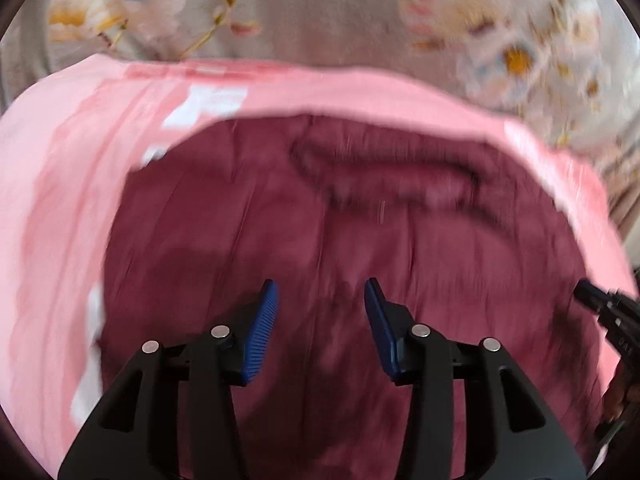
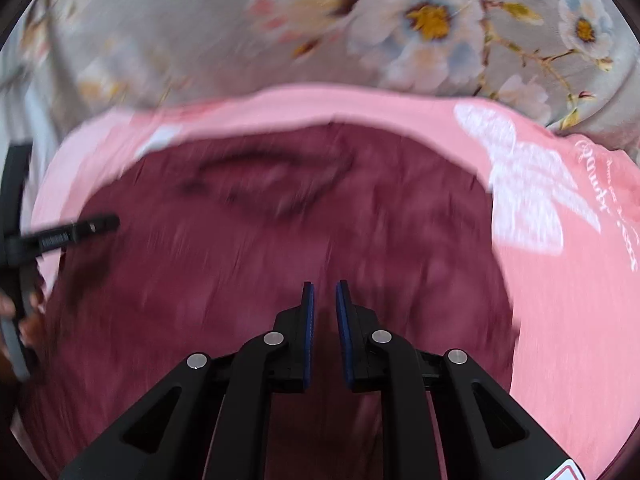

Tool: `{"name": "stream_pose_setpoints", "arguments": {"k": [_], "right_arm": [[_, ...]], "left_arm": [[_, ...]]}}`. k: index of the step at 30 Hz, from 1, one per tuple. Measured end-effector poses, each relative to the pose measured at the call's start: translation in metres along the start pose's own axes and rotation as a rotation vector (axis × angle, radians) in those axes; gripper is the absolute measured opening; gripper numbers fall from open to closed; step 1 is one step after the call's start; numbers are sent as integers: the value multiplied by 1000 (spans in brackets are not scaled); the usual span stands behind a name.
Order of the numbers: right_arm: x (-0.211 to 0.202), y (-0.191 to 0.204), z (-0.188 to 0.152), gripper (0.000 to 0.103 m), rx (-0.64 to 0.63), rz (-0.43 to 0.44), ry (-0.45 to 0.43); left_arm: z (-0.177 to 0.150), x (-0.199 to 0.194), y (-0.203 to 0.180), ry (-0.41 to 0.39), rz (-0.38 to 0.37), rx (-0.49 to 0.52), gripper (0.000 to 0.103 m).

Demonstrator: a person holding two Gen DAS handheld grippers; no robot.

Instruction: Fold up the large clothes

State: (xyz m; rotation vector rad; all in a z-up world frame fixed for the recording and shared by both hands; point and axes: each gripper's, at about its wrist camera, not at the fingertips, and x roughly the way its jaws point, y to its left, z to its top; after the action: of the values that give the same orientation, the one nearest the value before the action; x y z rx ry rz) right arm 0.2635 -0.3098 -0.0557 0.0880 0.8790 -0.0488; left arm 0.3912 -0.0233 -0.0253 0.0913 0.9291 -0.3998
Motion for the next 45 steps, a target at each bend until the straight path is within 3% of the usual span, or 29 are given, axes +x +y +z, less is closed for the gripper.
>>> {"name": "stream_pose_setpoints", "arguments": {"k": [3,7,11,13,17,19,22,24,29,31,33,35,36,37,38,39,40,45], "right_arm": [[2,-3,-29,12,-11,-79,17],[-1,-23,-49,11,100,-49,6],[4,-44,-53,9,201,29,2],[-3,-53,-58,9,268,10,-16],[-59,-73,-90,20,370,-30,-67],[-87,-77,-113,24,360,-27,-71],[-121,-82,-151,49,325,-27,-42],[-137,-82,-177,61,304,-8,-8],[-152,-72,-231,67,312,55,75],[-154,-70,-245,67,336,83,72],[-156,-69,-249,69,364,90,36],[-154,-70,-248,69,397,113,13],[-153,-71,-247,61,412,124,6],[-150,-73,-245,52,437,155,-1],[-148,-74,-244,26,463,191,-2],[-148,-76,-244,14,504,228,-10],[-154,-75,-243,10,523,246,-30],[-228,-55,-240,4,404,261,-188]], "left_arm": [[-38,-7,5,42,64,10,43],[-64,-16,12,-4,146,18,44],[-71,-12,20,-34,137,-23,47],[-70,-13,19,-37,154,-16,49],[-77,-35,28,-20,155,-64,54],[-90,-61,36,-27,104,-105,70],[-119,-101,50,-30,71,-148,86],[-138,-118,63,-14,62,-179,89],[-197,-140,108,76,9,-358,89],[-218,-140,119,96,-33,-433,89],[-226,-149,118,71,-51,-447,88],[-226,-151,114,68,-78,-451,79],[-224,-149,108,72,-112,-443,62],[-224,-148,104,80,-122,-435,45],[-223,-147,98,82,-113,-425,35],[-223,-148,95,81,-110,-417,22],[-224,-153,90,73,-112,-410,12],[-232,-215,87,-19,-187,-392,4]]}}
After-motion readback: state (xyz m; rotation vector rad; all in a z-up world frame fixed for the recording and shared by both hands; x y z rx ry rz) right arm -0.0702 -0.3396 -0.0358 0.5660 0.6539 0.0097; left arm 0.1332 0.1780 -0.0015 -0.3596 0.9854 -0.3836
